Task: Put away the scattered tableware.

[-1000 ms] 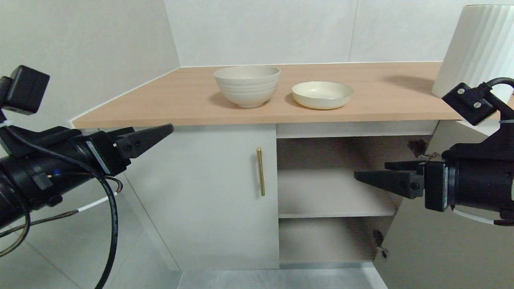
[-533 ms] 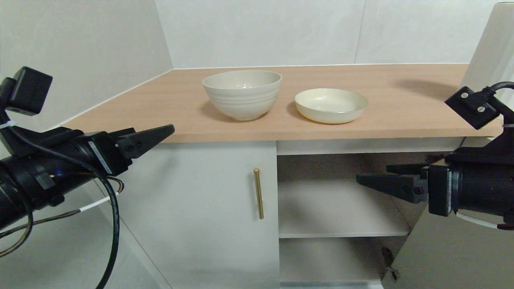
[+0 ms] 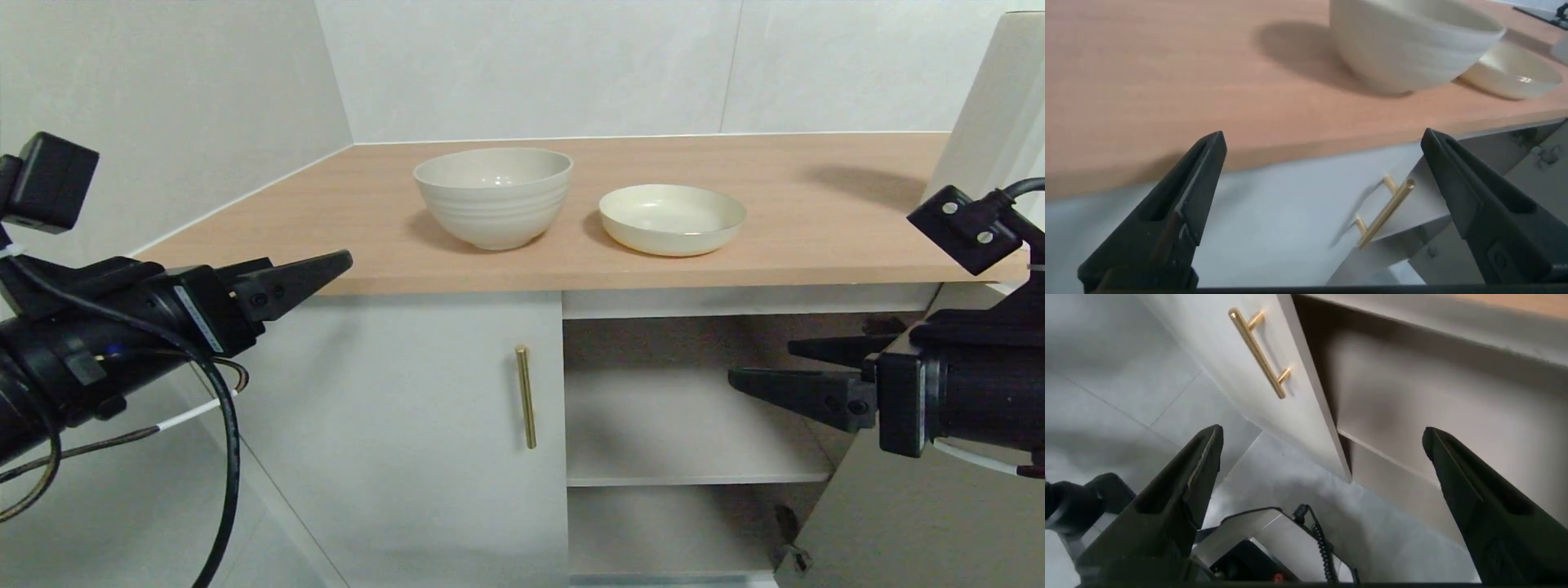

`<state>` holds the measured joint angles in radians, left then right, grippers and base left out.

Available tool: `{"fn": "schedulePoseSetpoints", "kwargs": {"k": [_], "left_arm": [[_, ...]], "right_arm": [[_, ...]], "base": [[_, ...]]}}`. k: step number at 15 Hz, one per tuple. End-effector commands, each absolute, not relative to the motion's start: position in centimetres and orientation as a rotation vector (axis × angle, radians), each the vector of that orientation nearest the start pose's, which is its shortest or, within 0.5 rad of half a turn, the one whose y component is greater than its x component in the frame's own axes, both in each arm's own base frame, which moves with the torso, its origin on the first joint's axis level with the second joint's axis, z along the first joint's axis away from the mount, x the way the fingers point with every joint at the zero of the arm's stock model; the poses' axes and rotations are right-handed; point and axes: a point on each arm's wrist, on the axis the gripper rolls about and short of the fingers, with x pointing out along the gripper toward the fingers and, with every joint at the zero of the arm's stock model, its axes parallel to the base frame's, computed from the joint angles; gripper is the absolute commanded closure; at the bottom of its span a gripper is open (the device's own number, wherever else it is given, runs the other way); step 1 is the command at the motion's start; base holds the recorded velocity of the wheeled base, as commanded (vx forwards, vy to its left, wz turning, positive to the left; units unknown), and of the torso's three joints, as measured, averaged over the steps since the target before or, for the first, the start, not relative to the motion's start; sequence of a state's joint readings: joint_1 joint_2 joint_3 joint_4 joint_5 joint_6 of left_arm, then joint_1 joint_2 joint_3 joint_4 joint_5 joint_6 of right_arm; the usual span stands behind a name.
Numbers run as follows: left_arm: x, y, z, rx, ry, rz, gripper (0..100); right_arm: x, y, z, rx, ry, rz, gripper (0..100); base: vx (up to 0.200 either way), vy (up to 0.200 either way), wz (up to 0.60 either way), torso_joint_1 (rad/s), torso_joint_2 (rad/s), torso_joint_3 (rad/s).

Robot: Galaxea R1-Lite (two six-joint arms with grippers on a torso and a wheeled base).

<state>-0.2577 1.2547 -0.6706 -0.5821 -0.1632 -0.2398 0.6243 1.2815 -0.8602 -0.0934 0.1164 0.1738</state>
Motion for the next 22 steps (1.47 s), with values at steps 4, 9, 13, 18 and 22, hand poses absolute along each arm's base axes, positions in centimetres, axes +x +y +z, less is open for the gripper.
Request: {"fn": "schedulePoseSetpoints", "kwargs": {"k": [4,9,13,18,22], "left_arm": [[19.1,-5.4,24.9,-0.236,0.066,-0.430,0],[19.6,-5.6,24.4,-0.235,0.092,-0.427,0],[20.1,-5.7,23.9,-0.234,0.117,-0.424,0],[21.4,-6.7,22.8,-0.227,0.182,-0.448,0],[22.8,-7.5,24.2,-0.214,0.326,-0.444,0]], "right_arm": [[16.3,12.0,25.2,0.079,0.389,0.703,0],[16.4,12.1,25.1,0.079,0.393,0.699,0],[16.8,12.3,24.7,0.074,0.411,0.695,0],[18.9,13.0,24.0,0.047,0.396,0.671,0],[23.2,14.7,24.2,0.062,0.503,0.498,0]], "base": [[0.000,0.000,0.00,0.090,-0.27,-0.278],[0.000,0.000,0.00,0.140,-0.51,-0.303],[0.000,0.000,0.00,0.183,-0.47,-0.293],[0.000,0.000,0.00,0.139,-0.34,-0.205],[0.000,0.000,0.00,0.009,-0.02,-0.009]]}}
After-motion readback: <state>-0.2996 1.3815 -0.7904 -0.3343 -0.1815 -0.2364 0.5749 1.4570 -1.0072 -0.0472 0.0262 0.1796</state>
